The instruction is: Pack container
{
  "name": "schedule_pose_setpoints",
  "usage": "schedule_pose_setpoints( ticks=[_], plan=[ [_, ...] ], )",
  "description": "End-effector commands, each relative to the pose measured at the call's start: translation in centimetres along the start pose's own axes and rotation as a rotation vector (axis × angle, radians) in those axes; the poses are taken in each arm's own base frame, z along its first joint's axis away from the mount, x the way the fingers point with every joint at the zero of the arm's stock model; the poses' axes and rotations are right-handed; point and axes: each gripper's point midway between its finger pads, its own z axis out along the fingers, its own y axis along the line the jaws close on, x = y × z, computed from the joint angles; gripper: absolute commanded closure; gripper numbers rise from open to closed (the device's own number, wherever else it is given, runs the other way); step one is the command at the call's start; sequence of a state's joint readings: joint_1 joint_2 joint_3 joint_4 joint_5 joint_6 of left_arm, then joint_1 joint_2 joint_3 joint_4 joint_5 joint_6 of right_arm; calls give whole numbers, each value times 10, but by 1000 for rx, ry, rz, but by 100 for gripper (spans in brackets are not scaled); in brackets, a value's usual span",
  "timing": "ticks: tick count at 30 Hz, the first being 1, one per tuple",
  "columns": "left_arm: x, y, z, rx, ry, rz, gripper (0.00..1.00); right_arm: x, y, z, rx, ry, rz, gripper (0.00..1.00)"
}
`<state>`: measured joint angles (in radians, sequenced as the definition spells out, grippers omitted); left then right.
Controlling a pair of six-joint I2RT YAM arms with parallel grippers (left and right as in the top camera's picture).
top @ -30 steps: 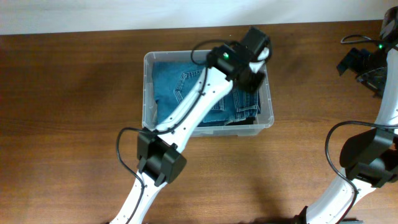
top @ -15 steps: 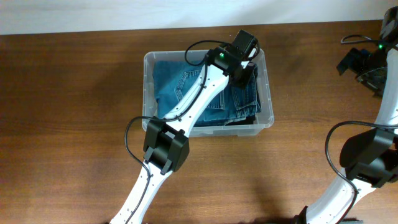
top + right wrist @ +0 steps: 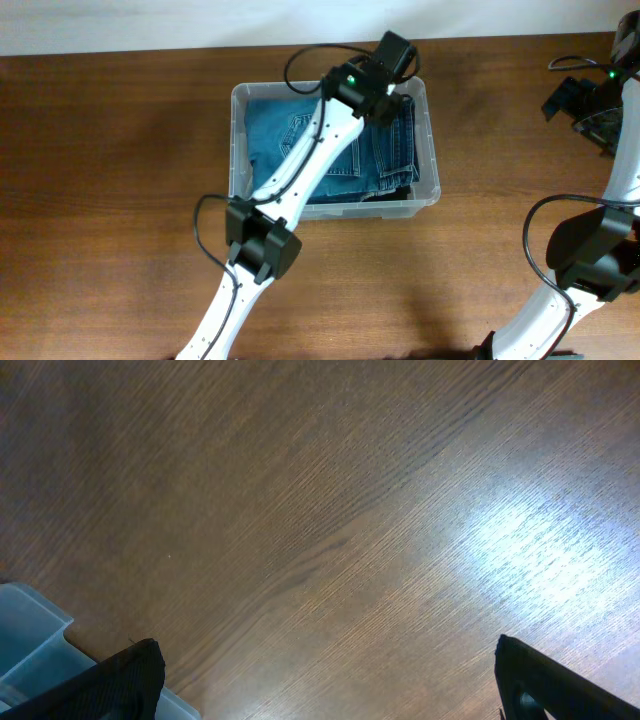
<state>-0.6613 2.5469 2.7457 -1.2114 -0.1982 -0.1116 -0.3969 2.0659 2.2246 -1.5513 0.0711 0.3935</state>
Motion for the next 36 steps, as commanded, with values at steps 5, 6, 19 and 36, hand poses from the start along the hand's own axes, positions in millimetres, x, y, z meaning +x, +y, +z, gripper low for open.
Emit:
schedule_pose_setpoints(
  ticks=[5, 6, 19, 36],
  plan=[
    [6, 38, -28, 44, 46, -52, 99, 0, -3, 2, 14, 1, 14, 1],
    [13, 35, -16, 84, 76, -61, 99, 0, -3, 2, 14, 1, 14, 2],
    [56, 6, 79, 134, 204, -41, 99, -1, -3, 2, 14, 1, 14, 2],
    [-28, 88, -164, -87, -172, -82, 1, -1, -3, 2, 14, 1, 14, 2]
  ],
)
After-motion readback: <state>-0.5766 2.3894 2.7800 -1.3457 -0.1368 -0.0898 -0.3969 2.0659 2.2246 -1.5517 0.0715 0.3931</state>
